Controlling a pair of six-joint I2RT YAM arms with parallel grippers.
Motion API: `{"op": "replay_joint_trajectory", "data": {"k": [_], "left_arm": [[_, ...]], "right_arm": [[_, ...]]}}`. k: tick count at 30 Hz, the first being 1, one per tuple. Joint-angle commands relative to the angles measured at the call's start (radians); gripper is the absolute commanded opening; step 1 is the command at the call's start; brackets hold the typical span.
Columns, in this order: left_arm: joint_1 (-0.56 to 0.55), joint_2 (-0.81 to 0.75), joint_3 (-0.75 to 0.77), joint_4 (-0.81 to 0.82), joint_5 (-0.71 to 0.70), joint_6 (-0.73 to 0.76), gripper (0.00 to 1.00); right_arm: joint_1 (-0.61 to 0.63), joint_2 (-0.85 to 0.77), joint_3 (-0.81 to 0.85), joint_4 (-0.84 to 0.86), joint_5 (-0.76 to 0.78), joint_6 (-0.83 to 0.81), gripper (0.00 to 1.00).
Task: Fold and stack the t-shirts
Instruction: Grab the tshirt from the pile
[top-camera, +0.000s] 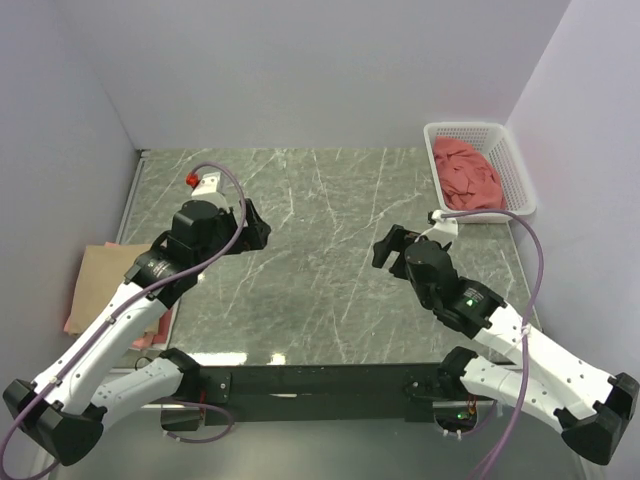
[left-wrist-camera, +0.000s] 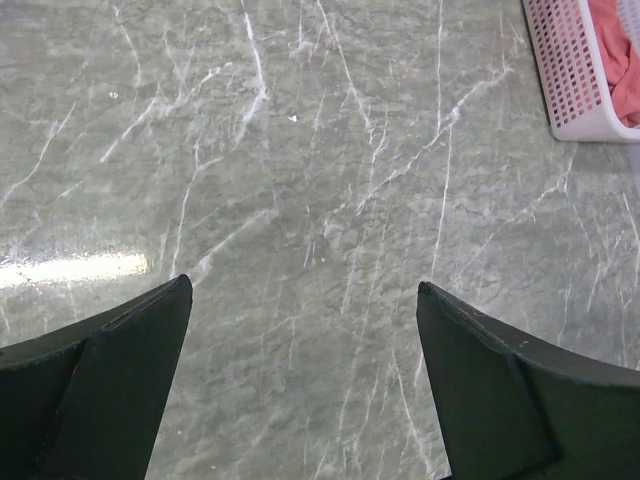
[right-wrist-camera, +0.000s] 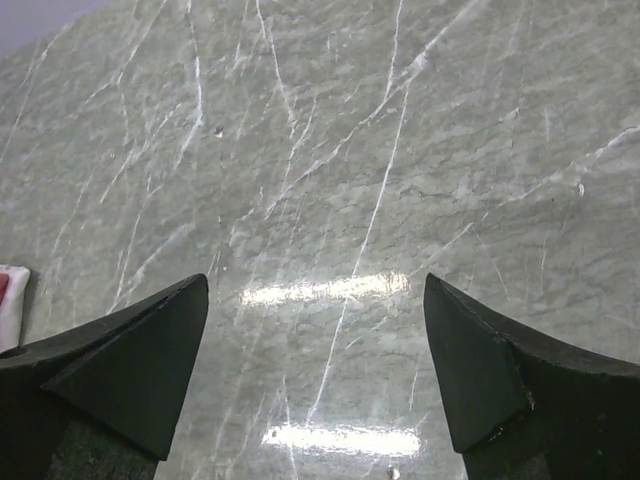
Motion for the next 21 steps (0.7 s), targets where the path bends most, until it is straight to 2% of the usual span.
{"op": "replay_joint_trajectory", "data": {"k": [1, 6, 10, 11, 13, 21], "left_arm": [[0.004, -0.035, -0.028, 0.047, 0.016, 0.031, 0.99], [0.02, -0.047, -0.032, 0.045, 0.025, 0.036, 1.0], [0.03, -0.062, -0.051, 0.058, 0.056, 0.03, 1.0], [0.032, -0.064, -0.052, 0.056, 0.057, 0.03, 1.0], [0.033, -0.065, -0.055, 0.058, 0.062, 0.031, 1.0], [0.043, -0.075, -0.062, 0.062, 0.085, 0.039, 0.99]], "right_arm": [[0.003, 0.017, 0.019, 0.002, 0.025, 0.018, 0.94], [0.0, 0.102, 0.08, 0.02, 0.007, -0.025, 0.98], [-0.097, 0.286, 0.186, 0.054, -0.086, -0.101, 0.98], [-0.167, 0.319, 0.23, 0.068, -0.117, -0.108, 0.98], [-0.232, 0.41, 0.28, 0.1, -0.206, -0.126, 0.97], [-0.551, 0.728, 0.652, 0.181, -0.197, -0.134, 0.95]]}}
